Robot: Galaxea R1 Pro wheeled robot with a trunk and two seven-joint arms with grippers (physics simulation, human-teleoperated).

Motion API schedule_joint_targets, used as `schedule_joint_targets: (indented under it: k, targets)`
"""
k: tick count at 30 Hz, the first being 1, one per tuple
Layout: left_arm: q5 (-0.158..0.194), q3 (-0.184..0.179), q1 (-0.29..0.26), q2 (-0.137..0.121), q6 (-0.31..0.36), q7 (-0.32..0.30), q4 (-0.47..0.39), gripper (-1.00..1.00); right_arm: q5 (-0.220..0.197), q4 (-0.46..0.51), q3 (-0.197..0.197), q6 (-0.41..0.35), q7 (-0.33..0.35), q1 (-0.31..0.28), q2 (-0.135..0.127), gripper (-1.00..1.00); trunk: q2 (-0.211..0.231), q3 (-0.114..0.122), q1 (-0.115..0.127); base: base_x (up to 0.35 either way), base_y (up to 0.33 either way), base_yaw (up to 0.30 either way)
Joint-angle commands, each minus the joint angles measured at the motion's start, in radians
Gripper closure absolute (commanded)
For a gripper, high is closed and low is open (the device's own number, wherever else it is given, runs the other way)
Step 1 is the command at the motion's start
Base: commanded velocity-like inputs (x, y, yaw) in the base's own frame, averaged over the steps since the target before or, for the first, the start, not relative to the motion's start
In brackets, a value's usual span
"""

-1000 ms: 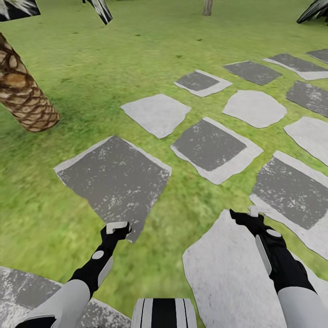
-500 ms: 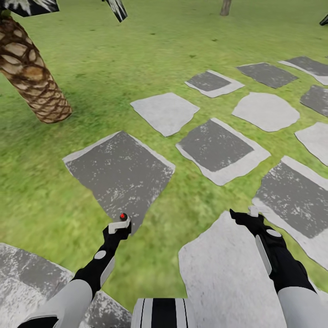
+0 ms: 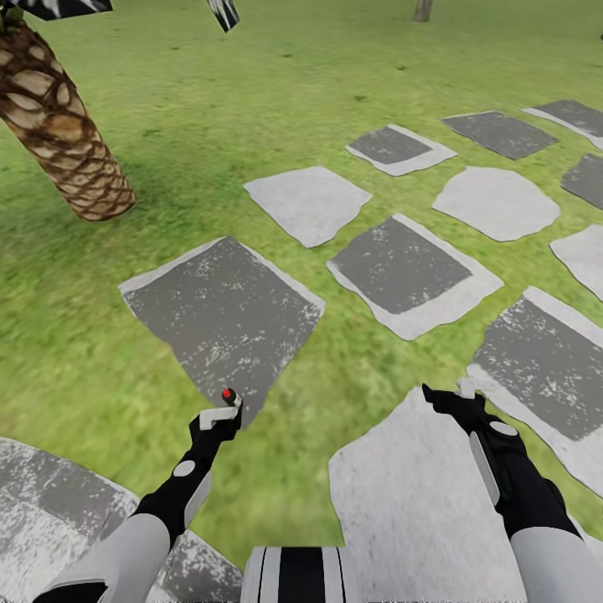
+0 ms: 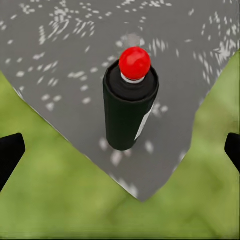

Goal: In the garden, pick up the pesticide atomizer on the floor and spray pesticide onto both trees until each tree trunk is fully covered.

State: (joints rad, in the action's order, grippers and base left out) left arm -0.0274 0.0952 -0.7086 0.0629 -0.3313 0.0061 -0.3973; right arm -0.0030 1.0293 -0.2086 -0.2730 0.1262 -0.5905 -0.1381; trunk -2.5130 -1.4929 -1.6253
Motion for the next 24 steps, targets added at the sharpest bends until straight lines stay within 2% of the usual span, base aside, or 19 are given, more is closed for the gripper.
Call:
schedule_joint_targets:
  k: [1,7,12,17,19,24]
  targets:
    - [0.0,0.0,0.0,0.0,0.0,0.0,0.0,-1.0,0.0,0.0,0.0,0.0,0.0,0.0,0.0,-1.0,0.0,-0.004,0.0,0.0,0.0,0.0]
    - [0.0,0.0,0.001,0.0,-0.001,0.0,0.0,-1.0,0.0,0.0,0.0,0.0,0.001,0.0,0.0,-1.0,-0.002,-0.027,-0.003,0.0,0.0,0.0]
    - [-0.004,-0.002,0.001,0.001,-0.003,0.0,-0.001,-1.0,0.001,-0.002,0.0,0.0,0.001,0.0,0.0,-1.0,-0.002,-0.027,-0.003,0.0,0.0,0.0]
    - [-0.009,-0.004,0.001,0.004,-0.032,0.0,0.001,-1.0,0.001,-0.003,0.0,0.0,0.001,0.0,0.0,-1.0,-0.002,-0.027,-0.003,0.0,0.0,0.0]
    - [-0.01,-0.006,0.001,0.003,-0.044,0.0,0.028,-1.0,0.001,-0.003,0.0,0.0,0.001,0.0,0.0,-1.0,-0.002,-0.027,-0.003,0.019,0.0,0.0]
    - [-0.007,-0.005,0.001,0.002,-0.048,0.0,0.041,-1.0,0.002,-0.004,0.0,0.0,0.001,0.0,0.0,-1.0,-0.002,-0.027,-0.003,0.142,0.0,0.0]
